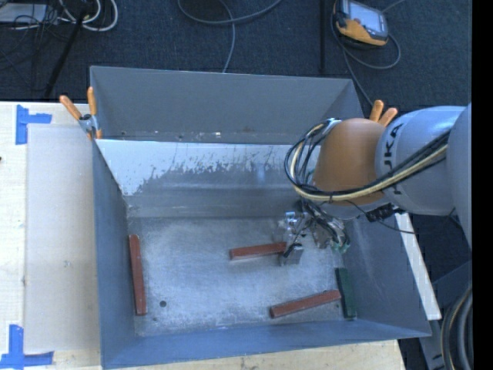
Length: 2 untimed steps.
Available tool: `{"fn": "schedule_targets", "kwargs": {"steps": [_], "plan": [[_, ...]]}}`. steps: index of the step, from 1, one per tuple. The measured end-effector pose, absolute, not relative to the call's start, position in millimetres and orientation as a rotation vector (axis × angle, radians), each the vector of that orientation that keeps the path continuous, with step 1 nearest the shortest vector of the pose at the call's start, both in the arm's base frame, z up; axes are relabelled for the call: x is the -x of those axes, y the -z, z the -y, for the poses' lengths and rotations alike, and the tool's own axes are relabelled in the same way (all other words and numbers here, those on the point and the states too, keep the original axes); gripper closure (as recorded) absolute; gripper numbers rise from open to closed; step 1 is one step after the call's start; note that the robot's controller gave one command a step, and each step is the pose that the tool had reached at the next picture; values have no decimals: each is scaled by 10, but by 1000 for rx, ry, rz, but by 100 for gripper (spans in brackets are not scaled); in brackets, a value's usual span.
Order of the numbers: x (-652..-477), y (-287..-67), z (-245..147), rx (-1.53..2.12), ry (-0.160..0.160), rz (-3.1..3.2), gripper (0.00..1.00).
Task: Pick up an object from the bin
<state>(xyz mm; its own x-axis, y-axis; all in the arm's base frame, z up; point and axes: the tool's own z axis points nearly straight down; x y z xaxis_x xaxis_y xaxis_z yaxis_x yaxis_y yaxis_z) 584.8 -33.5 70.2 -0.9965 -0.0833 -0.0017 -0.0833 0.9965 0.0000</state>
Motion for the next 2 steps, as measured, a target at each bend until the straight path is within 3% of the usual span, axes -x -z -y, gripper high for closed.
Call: {"fn": "schedule_targets", "kwargs": {"steps": [1, 2], "plan": [[-5712, -1759, 500, 461, 3, -3101, 100], [-5792, -3228, 683, 471, 5, -3095, 100]]}}
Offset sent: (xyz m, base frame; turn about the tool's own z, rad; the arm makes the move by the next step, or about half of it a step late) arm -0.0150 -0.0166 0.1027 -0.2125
